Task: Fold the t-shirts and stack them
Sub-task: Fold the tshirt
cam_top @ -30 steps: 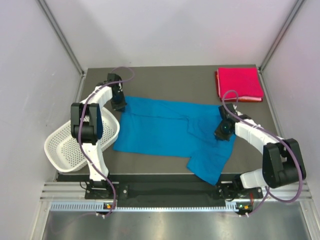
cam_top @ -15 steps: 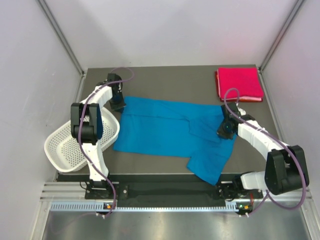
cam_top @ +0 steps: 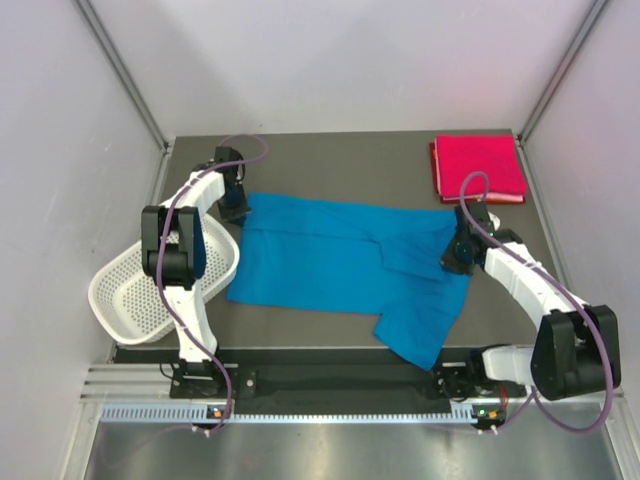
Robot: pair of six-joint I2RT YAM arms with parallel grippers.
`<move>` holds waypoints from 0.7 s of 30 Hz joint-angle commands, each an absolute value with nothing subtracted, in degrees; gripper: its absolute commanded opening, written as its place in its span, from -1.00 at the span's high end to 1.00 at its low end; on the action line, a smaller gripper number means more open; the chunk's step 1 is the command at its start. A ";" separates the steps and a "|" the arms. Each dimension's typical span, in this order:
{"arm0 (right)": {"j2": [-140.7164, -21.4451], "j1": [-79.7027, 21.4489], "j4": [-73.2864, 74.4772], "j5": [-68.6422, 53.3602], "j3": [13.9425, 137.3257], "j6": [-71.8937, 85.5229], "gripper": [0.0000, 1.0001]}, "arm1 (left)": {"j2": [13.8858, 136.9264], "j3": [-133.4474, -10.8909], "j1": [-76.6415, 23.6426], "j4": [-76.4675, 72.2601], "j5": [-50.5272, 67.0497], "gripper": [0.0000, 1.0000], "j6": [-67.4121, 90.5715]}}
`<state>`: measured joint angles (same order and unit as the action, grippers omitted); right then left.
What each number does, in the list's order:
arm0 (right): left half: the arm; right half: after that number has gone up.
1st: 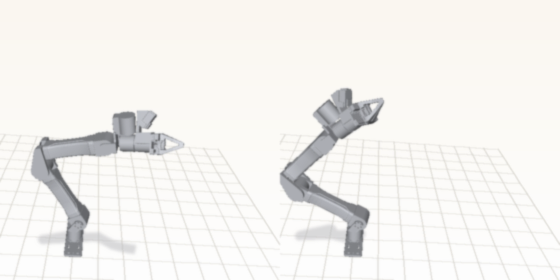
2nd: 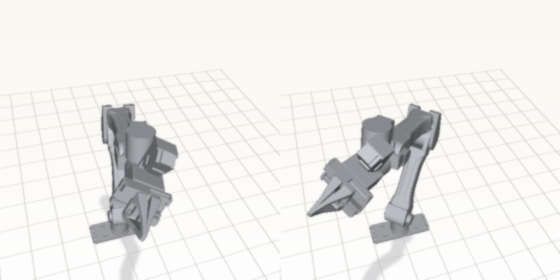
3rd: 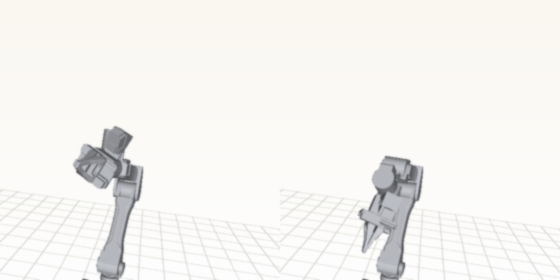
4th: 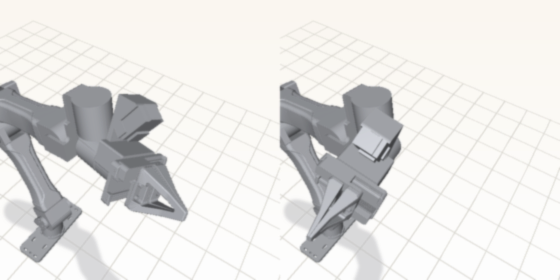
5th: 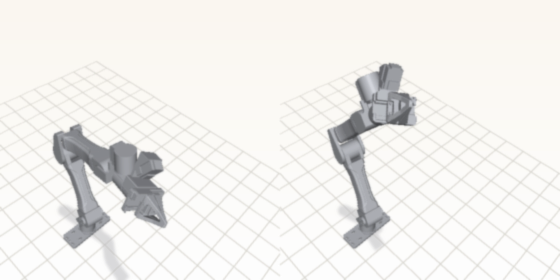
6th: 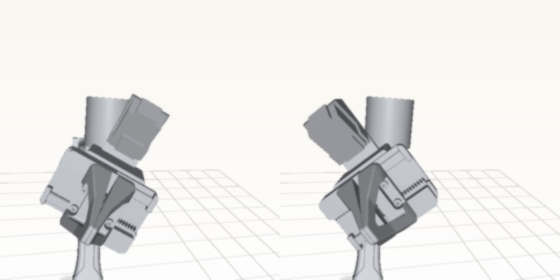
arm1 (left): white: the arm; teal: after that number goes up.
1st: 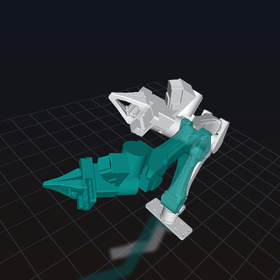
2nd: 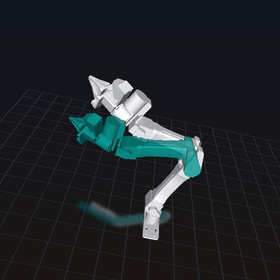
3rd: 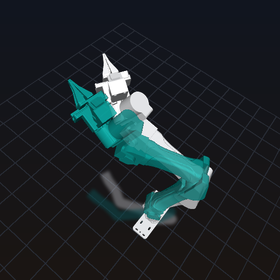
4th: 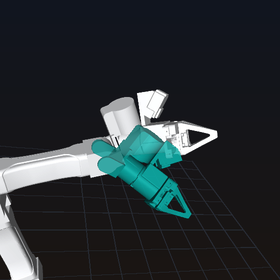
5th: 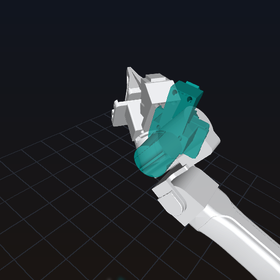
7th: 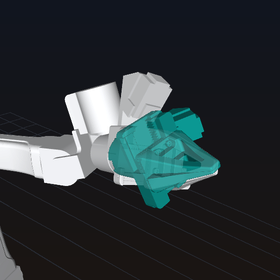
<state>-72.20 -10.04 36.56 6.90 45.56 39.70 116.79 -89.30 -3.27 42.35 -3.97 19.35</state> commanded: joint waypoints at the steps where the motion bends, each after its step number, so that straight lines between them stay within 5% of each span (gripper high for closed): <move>1: -70.05 -8.18 37.53 5.63 47.55 37.53 1.00 | 116.19 -91.76 -3.16 44.47 -5.62 1.00 19.16; 16: -74.96 -6.77 34.19 2.99 43.51 34.54 1.00 | 118.12 -92.11 -3.69 47.55 -3.25 1.00 17.76; 18: -76.89 -6.77 34.80 4.21 44.29 34.37 0.84 | 118.74 -93.51 -3.69 48.77 -3.51 0.96 17.40; 21: -79.27 -6.77 36.38 7.19 46.05 34.80 0.53 | 117.78 -95.44 -3.69 48.61 -4.66 0.61 17.23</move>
